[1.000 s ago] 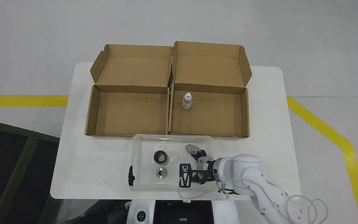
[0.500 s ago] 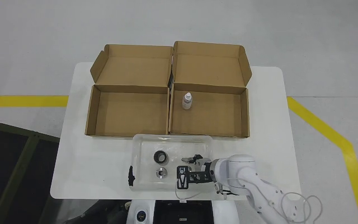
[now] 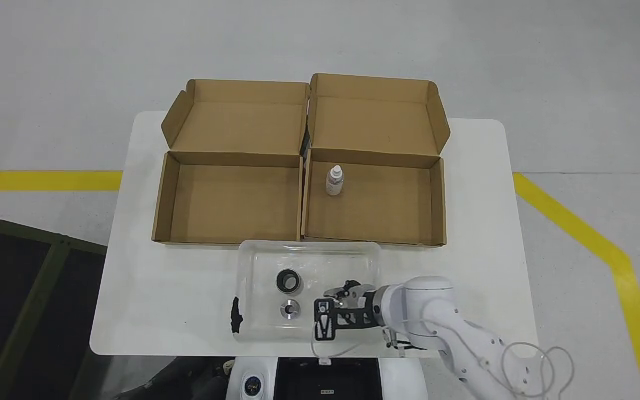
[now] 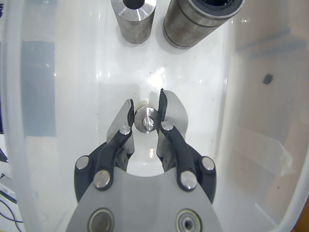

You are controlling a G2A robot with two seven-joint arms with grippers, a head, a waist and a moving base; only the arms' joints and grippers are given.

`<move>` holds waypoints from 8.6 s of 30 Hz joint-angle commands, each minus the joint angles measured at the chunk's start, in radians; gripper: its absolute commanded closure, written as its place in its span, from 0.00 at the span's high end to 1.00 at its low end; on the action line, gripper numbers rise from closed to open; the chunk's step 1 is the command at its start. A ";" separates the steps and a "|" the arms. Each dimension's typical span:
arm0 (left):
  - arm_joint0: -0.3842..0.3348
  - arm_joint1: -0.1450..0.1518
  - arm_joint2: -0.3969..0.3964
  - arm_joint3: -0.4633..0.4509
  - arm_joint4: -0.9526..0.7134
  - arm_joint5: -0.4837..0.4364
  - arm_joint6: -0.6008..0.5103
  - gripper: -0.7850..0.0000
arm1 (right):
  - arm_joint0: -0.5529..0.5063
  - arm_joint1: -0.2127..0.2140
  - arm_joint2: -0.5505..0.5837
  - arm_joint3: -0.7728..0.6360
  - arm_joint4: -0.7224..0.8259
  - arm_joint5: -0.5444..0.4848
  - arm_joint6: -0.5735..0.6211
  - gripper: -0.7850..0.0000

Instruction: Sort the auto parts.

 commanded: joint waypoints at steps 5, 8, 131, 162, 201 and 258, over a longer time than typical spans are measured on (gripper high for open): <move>0.000 0.000 0.000 0.000 0.000 0.000 0.000 1.00 | 0.006 0.001 -0.001 -0.028 0.008 0.016 -0.033 0.00; 0.000 0.000 0.000 0.000 0.000 0.000 0.000 1.00 | 0.007 0.003 0.003 -0.049 0.005 0.023 -0.066 0.00; 0.000 0.000 0.000 0.000 0.000 0.000 0.000 1.00 | 0.463 -0.035 0.027 0.468 0.126 0.163 -0.264 0.49; 0.000 0.000 0.000 0.000 0.000 0.000 0.000 1.00 | 0.138 0.007 0.082 -0.066 0.101 0.205 -0.358 0.82; 0.000 0.000 0.000 0.000 0.000 0.000 0.000 1.00 | 0.214 -0.067 -0.193 0.176 0.001 0.233 -0.367 0.76; 0.000 0.000 0.000 0.000 0.000 0.000 0.000 1.00 | 0.241 -0.113 -0.198 0.270 0.003 0.199 -0.458 0.00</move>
